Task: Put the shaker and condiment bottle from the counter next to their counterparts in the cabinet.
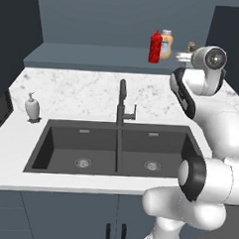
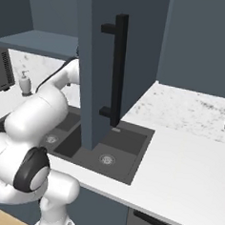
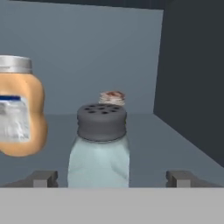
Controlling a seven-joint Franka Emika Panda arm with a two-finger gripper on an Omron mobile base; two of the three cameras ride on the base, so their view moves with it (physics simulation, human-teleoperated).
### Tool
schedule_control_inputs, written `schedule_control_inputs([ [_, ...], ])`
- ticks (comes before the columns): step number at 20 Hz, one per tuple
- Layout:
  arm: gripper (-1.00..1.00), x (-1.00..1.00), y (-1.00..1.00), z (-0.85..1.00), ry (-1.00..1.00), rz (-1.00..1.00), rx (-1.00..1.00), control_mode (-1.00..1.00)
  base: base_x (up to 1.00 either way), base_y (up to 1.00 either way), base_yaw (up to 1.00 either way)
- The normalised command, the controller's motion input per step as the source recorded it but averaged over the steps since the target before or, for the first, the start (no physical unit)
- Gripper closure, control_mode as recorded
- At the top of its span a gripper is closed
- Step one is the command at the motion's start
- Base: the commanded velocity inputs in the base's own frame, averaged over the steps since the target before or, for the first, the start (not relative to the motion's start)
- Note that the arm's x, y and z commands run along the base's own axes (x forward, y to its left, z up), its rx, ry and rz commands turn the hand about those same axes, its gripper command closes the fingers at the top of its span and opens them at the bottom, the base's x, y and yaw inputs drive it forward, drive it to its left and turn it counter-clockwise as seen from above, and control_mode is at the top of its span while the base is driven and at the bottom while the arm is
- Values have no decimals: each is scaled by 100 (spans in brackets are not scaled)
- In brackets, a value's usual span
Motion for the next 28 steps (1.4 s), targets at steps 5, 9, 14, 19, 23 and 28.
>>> schedule_control_inputs([
  [5, -100, -86, 13, -15, -4, 0, 0, -100, 0, 0, 0],
  [9, -100, -96, 51, -60, -3, 0, 0, -100, 0, 0, 0],
  [14, -100, -99, 84, -80, -5, 0, -4, -100, 0, 0, 0],
  [19, -100, -98, 90, -71, -7, 0, -7, -100, 0, 0, 0],
  [23, -100, -85, 67, -78, -2, 0, -2, -100, 0, 0, 0],
  [28, -100, -48, 30, -100, 0, 0, 0, -100, 0, 0, 0],
])
